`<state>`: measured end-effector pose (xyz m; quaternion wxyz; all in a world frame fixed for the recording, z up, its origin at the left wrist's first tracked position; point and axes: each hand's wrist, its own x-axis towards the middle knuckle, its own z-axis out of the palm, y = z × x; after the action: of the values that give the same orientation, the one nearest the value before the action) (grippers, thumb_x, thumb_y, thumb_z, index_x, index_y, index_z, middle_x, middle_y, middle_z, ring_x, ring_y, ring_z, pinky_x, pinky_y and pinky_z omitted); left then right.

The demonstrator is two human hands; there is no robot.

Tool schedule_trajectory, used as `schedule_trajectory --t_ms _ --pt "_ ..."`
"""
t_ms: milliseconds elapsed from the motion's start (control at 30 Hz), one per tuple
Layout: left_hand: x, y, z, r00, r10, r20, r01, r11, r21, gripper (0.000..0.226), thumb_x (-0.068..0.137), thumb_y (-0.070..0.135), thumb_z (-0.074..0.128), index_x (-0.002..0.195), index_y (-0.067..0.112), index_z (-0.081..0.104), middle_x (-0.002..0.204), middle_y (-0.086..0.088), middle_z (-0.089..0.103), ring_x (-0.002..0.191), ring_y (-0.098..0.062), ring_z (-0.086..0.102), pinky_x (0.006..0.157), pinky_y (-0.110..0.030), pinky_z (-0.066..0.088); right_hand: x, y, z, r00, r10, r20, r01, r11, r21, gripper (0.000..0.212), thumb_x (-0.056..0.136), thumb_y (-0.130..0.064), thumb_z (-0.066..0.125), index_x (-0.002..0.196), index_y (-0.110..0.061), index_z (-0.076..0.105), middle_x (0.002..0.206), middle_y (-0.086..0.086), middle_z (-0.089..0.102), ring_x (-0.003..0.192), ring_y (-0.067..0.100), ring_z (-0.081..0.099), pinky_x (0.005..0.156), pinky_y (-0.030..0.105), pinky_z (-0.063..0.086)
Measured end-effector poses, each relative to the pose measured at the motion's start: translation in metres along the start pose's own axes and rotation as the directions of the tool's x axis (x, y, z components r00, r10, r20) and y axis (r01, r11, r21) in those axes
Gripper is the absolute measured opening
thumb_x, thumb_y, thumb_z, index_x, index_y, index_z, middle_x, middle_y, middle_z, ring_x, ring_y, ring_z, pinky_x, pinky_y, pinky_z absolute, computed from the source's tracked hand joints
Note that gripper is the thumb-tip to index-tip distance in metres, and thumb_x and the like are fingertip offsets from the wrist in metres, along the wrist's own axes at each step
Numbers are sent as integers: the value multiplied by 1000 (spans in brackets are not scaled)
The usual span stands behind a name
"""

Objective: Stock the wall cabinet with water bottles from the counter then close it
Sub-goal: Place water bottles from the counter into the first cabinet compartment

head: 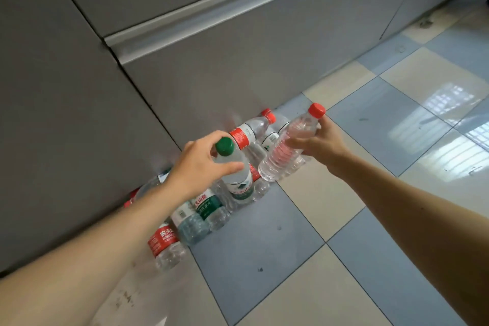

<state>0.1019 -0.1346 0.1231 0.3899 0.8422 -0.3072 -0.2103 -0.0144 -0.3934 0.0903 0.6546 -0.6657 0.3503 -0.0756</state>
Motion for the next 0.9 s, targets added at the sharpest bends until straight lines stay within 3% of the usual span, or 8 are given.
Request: schedule_trajectory --t_ms 100,200,267,433,600,667,800,900 --pt "3 15 26 990 53 134 -63 996 69 40 72 50 84 100 38 60 92 0 69 84 -25 62 80 -47 55 -8 1 -12 998 -58 24 60 989 -132 68 72 9 84 131 -5 52 106 9 69 89 19 71 76 28 61" --pt "4 21 50 976 65 210 -90 990 113 42 74 51 83 104 37 57 93 0 67 81 -21 59 80 -46 55 -14 7 -18 995 -86 53 99 944 -314 79 69 9 86 137 -5 48 118 16 65 105 28 67 98 47 54" --pt "7 22 63 970 73 233 -110 983 148 42 75 49 84 106 37 58 94 0 67 82 -23 60 80 -45 55 -16 20 -19 991 -99 86 127 896 -425 83 67 4 89 138 -7 46 124 15 61 113 32 61 102 54 49" --pt "11 15 86 967 73 246 -141 953 269 46 78 53 80 116 41 58 89 0 57 85 -25 55 80 -38 51 -24 55 -21 993 -116 22 107 816 -567 84 65 -11 93 134 -20 45 120 3 64 105 27 62 92 48 52" --pt "8 11 105 969 129 209 -182 948 260 46 79 55 77 119 45 55 83 8 47 83 -21 52 61 -23 36 -26 68 -23 990 -138 -2 112 812 -573 82 66 -14 93 131 -26 42 112 -6 60 98 22 61 82 40 53" --pt "6 10 112 976 114 184 -151 967 207 47 78 53 80 118 45 57 94 3 56 88 -21 55 67 -26 43 -25 66 -23 992 -118 43 120 791 -599 87 67 -15 92 135 -26 39 117 -3 60 101 23 60 85 42 54" --pt "-1 5 121 974 99 206 -112 992 54 57 77 39 85 128 27 64 123 2 63 117 -20 56 101 -37 47 -25 64 -27 992 -82 97 124 782 -611 88 66 -13 92 137 -23 41 123 -1 59 107 24 58 91 41 52" --pt "-5 -5 124 976 63 209 -74 996 45 67 74 39 87 135 28 60 128 6 59 121 -16 53 104 -36 45 -27 66 -34 994 -24 109 82 819 -568 89 66 -10 92 139 -20 43 125 0 59 111 25 59 96 45 53"
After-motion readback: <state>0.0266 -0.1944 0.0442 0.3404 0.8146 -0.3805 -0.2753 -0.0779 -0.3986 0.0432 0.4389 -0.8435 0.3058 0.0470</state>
